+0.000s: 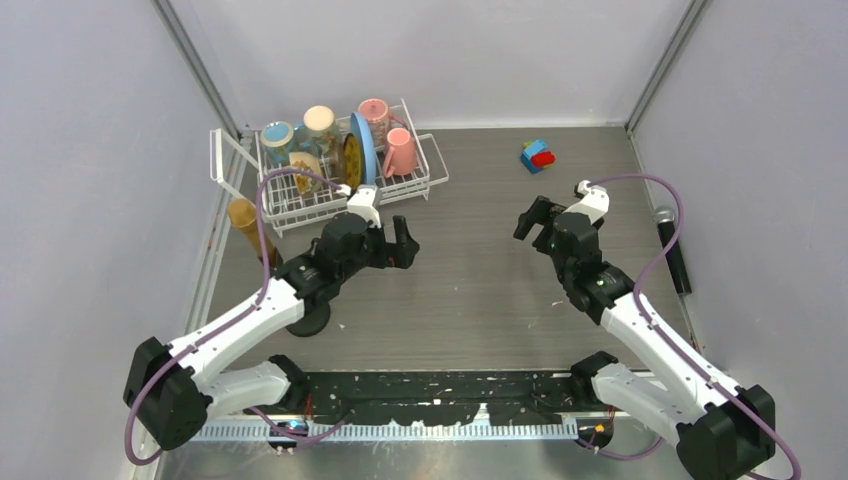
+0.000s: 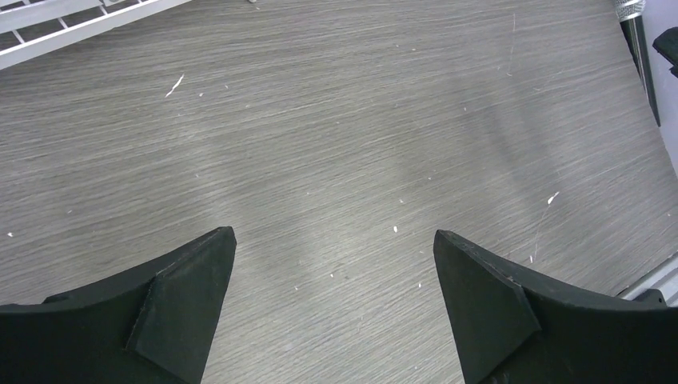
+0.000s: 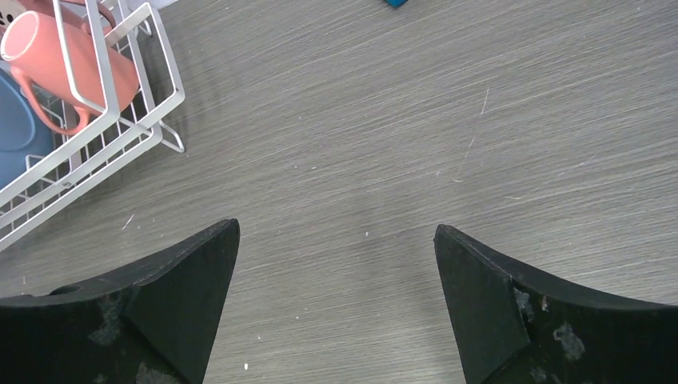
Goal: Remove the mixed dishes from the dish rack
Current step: Move the distractor to the center of the board.
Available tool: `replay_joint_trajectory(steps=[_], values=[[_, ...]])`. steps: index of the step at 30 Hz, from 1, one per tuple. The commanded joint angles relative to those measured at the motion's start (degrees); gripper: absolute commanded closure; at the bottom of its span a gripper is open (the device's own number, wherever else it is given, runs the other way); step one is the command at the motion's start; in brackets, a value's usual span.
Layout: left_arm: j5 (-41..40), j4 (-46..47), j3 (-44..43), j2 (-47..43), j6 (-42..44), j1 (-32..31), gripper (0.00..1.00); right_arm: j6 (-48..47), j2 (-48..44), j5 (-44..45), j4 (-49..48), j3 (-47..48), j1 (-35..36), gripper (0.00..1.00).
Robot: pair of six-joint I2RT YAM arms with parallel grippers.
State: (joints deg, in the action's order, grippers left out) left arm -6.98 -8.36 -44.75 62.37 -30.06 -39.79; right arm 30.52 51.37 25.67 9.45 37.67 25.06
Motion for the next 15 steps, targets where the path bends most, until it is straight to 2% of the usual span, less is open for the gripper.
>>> replay_joint_trajectory(steps=[1,5,9,13,15], values=[[1.1,1.3,-1.2,-2.0,-0.5,-0.1,0.01,-1.1,0.4,2.1,-1.9,0.4,0.3,0.00],[0.0,-3.4,-3.0,-2.8,-1.2,-0.1,0.01,-1.7,1.4,0.7,-2.5,0.8,0.3,0.00],[-1.7,-13.3,-6.1,-2.7,-2.7,-0.2,0.01,-2.4,1.9,-1.5,-3.5,0.6,0.3,0.00],[3.7,-26.0,-10.0,-3.2,-3.2,-0.8,0.01,-3.9,1.6,-4.1,-5.6,-0.3,0.3,0.00],[4.4,-31.6,-10.8,-4.4,-3.5,-3.9,0.01,-4.1,1.5,-4.3,-6.3,-0.8,0.3,0.00]])
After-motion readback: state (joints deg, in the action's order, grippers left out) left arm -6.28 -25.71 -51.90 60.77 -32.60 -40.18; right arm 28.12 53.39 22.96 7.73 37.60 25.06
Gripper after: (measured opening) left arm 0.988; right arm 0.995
